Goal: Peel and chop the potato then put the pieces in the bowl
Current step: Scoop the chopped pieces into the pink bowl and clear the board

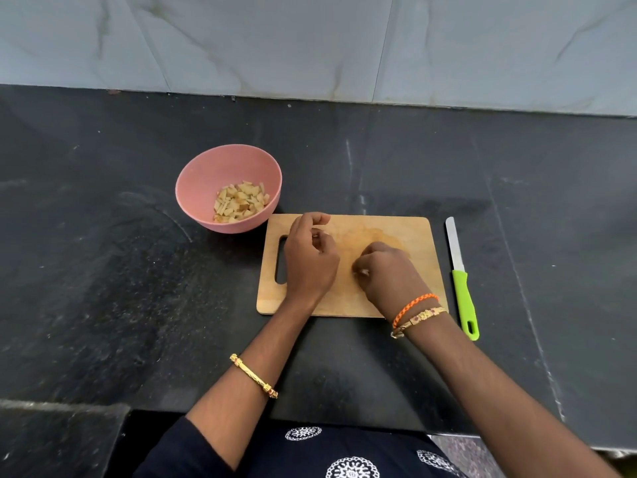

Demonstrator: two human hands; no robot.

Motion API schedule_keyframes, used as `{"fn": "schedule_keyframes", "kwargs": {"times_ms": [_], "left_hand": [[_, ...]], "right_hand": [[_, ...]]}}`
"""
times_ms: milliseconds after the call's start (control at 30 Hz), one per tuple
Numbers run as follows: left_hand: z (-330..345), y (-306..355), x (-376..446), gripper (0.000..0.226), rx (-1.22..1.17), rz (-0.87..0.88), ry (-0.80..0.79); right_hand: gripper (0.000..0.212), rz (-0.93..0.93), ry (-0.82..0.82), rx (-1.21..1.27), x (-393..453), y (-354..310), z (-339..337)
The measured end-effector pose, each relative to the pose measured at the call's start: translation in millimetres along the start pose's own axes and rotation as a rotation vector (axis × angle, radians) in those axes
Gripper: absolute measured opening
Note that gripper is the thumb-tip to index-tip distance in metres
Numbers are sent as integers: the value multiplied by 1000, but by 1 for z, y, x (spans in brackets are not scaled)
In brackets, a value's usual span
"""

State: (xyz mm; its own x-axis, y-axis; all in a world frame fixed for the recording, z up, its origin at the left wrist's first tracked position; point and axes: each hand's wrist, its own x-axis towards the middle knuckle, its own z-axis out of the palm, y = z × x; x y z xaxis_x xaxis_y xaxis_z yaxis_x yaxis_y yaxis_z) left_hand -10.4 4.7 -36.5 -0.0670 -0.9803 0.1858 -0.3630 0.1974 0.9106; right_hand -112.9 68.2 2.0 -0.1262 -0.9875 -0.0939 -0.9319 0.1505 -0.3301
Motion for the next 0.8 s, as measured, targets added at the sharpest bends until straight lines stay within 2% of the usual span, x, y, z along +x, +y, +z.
{"fn": "schedule_keyframes", "kwargs": {"times_ms": [167, 233, 300, 367, 433, 533, 633, 800], "left_hand": [[-8, 5, 3, 20, -242, -173, -1], [-14, 5, 8, 22, -255, -237, -49], [-22, 7, 12, 20, -169, -250, -129], [-29, 12, 12, 17, -44, -210, -237], [-33, 19, 11, 26, 138, -111, -404], [-27, 27, 5, 39, 347, 19, -601], [-18, 27, 1, 46, 418, 38, -582], [-13, 34, 6, 28, 479, 61, -524]], "right_hand": [[23, -17, -25, -15, 30, -18, -5], [19, 42, -72, 91, 42, -11, -17], [14, 146, -115, 394, 48, 6, -30], [9, 301, -173, 902, 45, 24, -39], [8, 444, -232, 1327, 42, 36, -40], [12, 563, -242, 1595, 37, 43, -36], [20, 640, -259, 1620, 32, 41, -35], [27, 642, -240, 1424, 27, 44, -38]]}}
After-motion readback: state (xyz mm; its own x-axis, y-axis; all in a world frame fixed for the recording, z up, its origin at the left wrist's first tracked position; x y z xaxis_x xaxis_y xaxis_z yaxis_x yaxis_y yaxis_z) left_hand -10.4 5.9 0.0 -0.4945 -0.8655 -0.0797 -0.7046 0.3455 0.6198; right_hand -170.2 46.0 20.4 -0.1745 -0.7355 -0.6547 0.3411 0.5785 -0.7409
